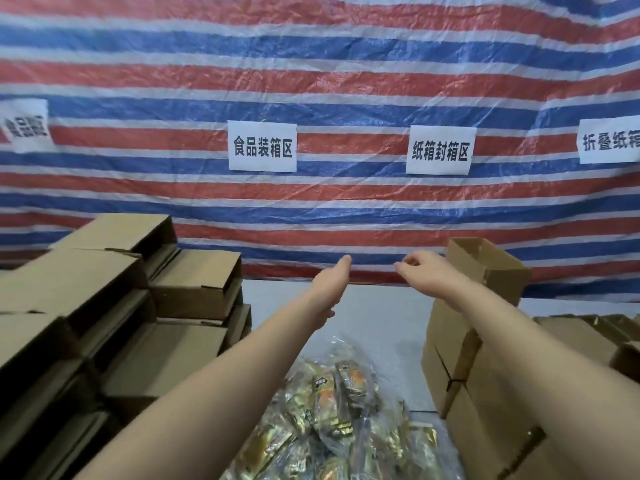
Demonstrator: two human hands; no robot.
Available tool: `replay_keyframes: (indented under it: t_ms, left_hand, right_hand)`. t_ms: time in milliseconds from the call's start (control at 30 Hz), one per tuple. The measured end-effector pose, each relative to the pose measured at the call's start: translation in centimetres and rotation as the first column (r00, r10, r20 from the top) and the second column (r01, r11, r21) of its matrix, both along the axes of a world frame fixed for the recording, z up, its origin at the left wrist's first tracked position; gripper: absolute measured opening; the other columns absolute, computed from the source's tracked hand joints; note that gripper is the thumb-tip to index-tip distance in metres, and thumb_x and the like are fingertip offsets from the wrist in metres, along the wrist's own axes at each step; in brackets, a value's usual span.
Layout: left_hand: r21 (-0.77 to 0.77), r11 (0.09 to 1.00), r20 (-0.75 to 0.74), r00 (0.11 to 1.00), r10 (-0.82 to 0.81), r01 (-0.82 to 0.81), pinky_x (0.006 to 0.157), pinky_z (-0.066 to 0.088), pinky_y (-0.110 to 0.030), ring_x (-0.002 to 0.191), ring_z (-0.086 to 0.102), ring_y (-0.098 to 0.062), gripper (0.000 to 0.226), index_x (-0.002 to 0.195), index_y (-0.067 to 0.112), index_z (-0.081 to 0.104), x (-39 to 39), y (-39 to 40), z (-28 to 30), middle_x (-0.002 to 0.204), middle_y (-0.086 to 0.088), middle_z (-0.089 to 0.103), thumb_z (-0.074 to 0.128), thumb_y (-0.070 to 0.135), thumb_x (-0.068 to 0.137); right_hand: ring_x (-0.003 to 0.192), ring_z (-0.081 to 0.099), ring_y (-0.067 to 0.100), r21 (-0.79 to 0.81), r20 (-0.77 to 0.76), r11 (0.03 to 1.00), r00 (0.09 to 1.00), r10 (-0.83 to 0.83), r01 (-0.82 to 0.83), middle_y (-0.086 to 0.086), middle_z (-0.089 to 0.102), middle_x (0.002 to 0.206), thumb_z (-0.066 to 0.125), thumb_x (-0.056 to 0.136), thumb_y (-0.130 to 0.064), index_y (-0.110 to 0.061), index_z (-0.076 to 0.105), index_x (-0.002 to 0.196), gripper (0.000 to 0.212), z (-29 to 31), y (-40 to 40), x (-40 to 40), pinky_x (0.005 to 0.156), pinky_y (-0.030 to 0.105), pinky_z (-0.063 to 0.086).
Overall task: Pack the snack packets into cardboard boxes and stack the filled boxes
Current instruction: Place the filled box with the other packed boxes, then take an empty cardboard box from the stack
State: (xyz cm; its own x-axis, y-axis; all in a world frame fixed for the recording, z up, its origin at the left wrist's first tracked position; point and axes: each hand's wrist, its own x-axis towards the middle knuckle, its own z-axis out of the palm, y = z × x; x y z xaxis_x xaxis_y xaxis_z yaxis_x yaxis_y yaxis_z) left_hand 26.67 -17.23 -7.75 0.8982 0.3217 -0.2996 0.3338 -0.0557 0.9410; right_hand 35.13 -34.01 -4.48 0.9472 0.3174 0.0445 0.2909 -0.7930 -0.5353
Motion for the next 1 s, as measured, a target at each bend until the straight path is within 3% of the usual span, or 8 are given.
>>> replay_keyframes:
  t_ms: [200,300,467,633,733,800,900,1000]
  left_hand:
    - [0.124,0.982,-0.069,0.986,0.151,-0.142,0.103,0.041,-0.044,0.133,0.047,-0.032,0.064,0.15,0.016,0.036,-5.7,8.7,-2.5,0.15,-0.009,0.044,0.033,0.058,0.101]
    - [0.299,0.92,-0.013,0.963,0.271,-0.255,0.103,0.046,-0.042,0.115,0.057,-0.031,0.045,0.122,0.008,0.057,-8.5,12.6,-3.6,0.131,-0.014,0.06,0.04,0.043,0.1]
    - [0.502,0.806,0.059,0.942,0.331,-0.315,0.092,0.049,-0.034,0.107,0.06,-0.021,0.038,0.125,0.015,0.061,-12.4,17.1,-2.9,0.121,-0.006,0.065,0.05,0.038,0.098]
    - [0.64,0.682,0.129,0.924,0.359,-0.354,0.094,0.047,-0.032,0.115,0.06,-0.021,0.04,0.13,0.015,0.061,-15.3,20.3,-0.3,0.126,-0.005,0.065,0.051,0.037,0.099]
    - [0.73,0.595,0.154,0.929,0.336,-0.336,0.094,0.049,-0.034,0.112,0.061,-0.022,0.039,0.126,0.018,0.062,-17.6,21.9,1.8,0.123,-0.004,0.066,0.047,0.042,0.1]
    - [0.788,0.533,0.122,0.927,0.356,-0.308,0.089,0.045,-0.033,0.112,0.06,-0.023,0.039,0.126,0.021,0.06,-19.6,22.9,2.7,0.124,-0.004,0.065,0.046,0.045,0.099]
    - [0.889,0.422,-0.029,0.898,0.439,-0.178,0.097,0.045,-0.037,0.124,0.054,-0.026,0.054,0.142,0.02,0.048,-23.0,24.0,3.1,0.14,-0.005,0.055,0.046,0.051,0.098]
    - [0.934,0.357,-0.199,0.83,0.52,0.0,0.1,0.046,-0.04,0.129,0.051,-0.027,0.067,0.146,0.016,0.04,-25.6,24.5,2.6,0.146,-0.009,0.049,0.051,0.056,0.094]
  right_hand:
    - [0.094,0.061,0.024,0.04,-0.045,0.988,0.988,0.148,-0.147,0.008,0.066,0.105,0.055,0.097,-0.038,-0.01,0.064,0.106,0.031,-3.0,9.9,-5.0,0.081,0.038,0.05]
    - [0.092,0.06,0.021,0.051,-0.083,0.974,0.971,0.224,-0.22,0.003,0.065,0.105,0.056,0.094,-0.039,-0.015,0.064,0.103,0.027,-4.5,14.2,-6.9,0.082,0.036,0.05]
    - [0.085,0.057,0.012,0.103,-0.108,0.946,0.942,0.318,-0.308,-0.004,0.061,0.098,0.056,0.094,-0.04,-0.022,0.059,0.101,0.019,-5.5,20.3,-9.1,0.074,0.032,0.048]
    - [0.1,0.057,0.015,0.119,-0.098,0.899,0.897,0.432,-0.42,0.001,0.062,0.124,0.056,0.097,-0.043,-0.018,0.058,0.127,0.039,-5.1,25.1,-11.6,0.076,0.027,0.044]
    - [0.119,0.055,0.019,0.131,-0.073,0.855,0.855,0.513,-0.502,0.002,0.057,0.137,0.056,0.098,-0.043,-0.018,0.053,0.139,0.048,-4.4,27.2,-13.4,0.086,0.027,0.043]
    - [0.119,0.055,0.019,0.143,-0.052,0.82,0.823,0.565,-0.554,0.002,0.057,0.138,0.056,0.098,-0.043,-0.02,0.051,0.141,0.05,-4.1,28.4,-14.5,0.088,0.027,0.044]
    - [0.107,0.052,0.012,0.167,-0.035,0.763,0.77,0.637,-0.624,0.002,0.058,0.136,0.058,0.096,-0.043,-0.023,0.049,0.143,0.051,-4.0,29.9,-16.1,0.084,0.025,0.04]
    - [0.117,0.055,0.016,0.165,-0.03,0.723,0.73,0.683,-0.671,0.002,0.056,0.139,0.06,0.095,-0.043,-0.027,0.047,0.144,0.053,-4.1,31.0,-17.3,0.089,0.026,0.042]
